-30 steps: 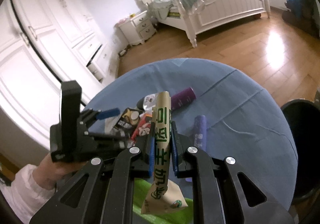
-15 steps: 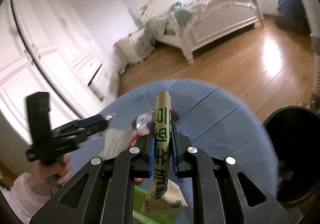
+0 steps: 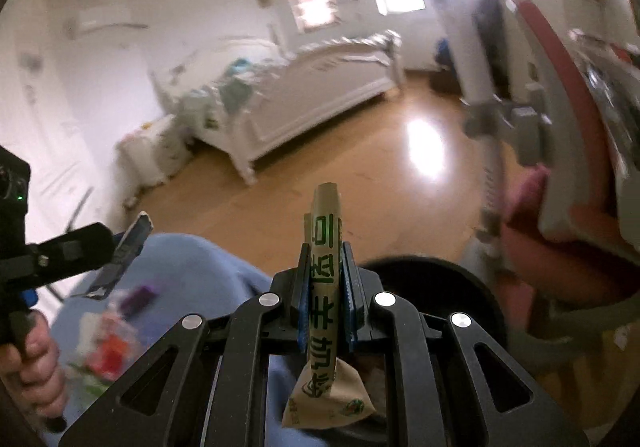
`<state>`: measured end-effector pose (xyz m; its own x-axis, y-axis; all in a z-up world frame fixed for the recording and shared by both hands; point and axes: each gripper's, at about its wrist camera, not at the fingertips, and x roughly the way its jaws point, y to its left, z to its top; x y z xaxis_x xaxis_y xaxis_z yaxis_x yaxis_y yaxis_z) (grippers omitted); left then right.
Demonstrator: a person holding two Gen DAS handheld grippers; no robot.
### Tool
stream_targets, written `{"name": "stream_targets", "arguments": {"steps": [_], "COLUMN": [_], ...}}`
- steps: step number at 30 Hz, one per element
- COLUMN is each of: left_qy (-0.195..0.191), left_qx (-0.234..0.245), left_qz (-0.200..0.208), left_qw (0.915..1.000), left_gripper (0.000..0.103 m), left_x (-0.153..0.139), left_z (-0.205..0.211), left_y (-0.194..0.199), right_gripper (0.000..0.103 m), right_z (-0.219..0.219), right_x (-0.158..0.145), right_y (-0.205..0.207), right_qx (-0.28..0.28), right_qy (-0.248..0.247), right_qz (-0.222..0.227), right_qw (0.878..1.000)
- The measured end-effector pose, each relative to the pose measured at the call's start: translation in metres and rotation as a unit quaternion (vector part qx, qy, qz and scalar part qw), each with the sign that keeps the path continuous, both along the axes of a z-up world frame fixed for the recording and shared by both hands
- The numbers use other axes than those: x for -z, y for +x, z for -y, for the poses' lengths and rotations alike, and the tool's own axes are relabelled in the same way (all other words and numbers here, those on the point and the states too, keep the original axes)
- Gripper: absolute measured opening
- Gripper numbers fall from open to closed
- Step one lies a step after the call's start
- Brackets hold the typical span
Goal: Collect trash
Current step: 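Drop the black box and beige packet into the black bin with both tools, then grasp the green Doublemint gum pack with the left tool while the right tool grasps the red box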
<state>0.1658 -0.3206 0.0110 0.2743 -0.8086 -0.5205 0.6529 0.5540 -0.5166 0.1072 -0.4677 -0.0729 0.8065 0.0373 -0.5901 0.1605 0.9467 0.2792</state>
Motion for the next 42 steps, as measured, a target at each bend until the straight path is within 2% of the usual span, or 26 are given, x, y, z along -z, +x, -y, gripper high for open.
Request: {"name": "stream_targets", "arguments": {"steps": [3,5,12,14,15,16,17,19,21,23,29,32,37,42], "left_qy": [0.008,0.008,0.021,0.020,0.021,0.024,0.022,0.012,0.015,0.018,0.001,0.021,0.103,0.181], "left_qx": [0.016,0.021,0.028,0.029,0.029,0.022,0.013,0.015,0.018,0.013,-0.030,-0.059,-0.083,-0.083], "left_qz": [-0.031,-0.044,-0.050,-0.049,-0.046,-0.043,-0.039,-0.035,-0.032,-0.026,-0.020,-0.002,0.050,0.083], "left_qw": [0.9994,0.9988,0.9981,0.9982,0.9983,0.9986,0.9989,0.9992,0.9992,0.9994,0.9993,0.9980,0.9900,0.9764], "left_gripper": [0.058,0.058,0.059,0.061,0.069,0.087,0.093,0.094,0.094,0.094,0.094,0.094,0.094,0.094], "left_x": [0.023,0.030,0.041,0.040,0.040,0.040,0.038,0.035,0.031,0.025,0.002,-0.005,-0.004,0.021], "left_z": [0.032,0.039,0.047,0.049,0.051,0.052,0.050,0.046,0.040,0.032,-0.044,-0.096,-0.186,-0.256], "left_y": [0.011,0.015,0.020,0.022,0.023,0.023,0.022,0.022,0.020,0.018,0.002,-0.012,-0.044,-0.067], "right_gripper": [0.014,0.015,0.015,0.015,0.016,0.023,0.027,0.056,0.070,0.070,0.070,0.070,0.070,0.074], "right_z": [0.024,0.034,0.043,0.045,0.047,0.049,0.049,0.049,0.048,0.042,-0.004,-0.038,-0.120,-0.208], "right_x": [0.023,0.035,0.058,0.064,0.066,0.068,0.068,0.068,0.065,0.061,0.041,0.028,0.006,-0.006], "right_y": [0.009,0.014,0.021,0.022,0.024,0.025,0.025,0.023,0.019,0.015,0.007,0.007,0.007,0.013], "right_qx": [0.010,0.012,0.016,0.021,0.023,0.026,0.027,0.031,0.036,0.034,-0.015,-0.057,-0.166,-0.248], "right_qy": [0.013,0.024,0.041,0.042,0.041,0.041,0.041,0.037,0.037,0.042,0.048,0.061,0.056,0.048], "right_qz": [-0.021,-0.030,-0.039,-0.047,-0.051,-0.054,-0.054,-0.052,-0.042,-0.037,-0.029,-0.028,-0.042,-0.062], "right_qw": [1.000,0.999,0.998,0.998,0.998,0.997,0.997,0.997,0.998,0.998,0.998,0.996,0.984,0.966]}}
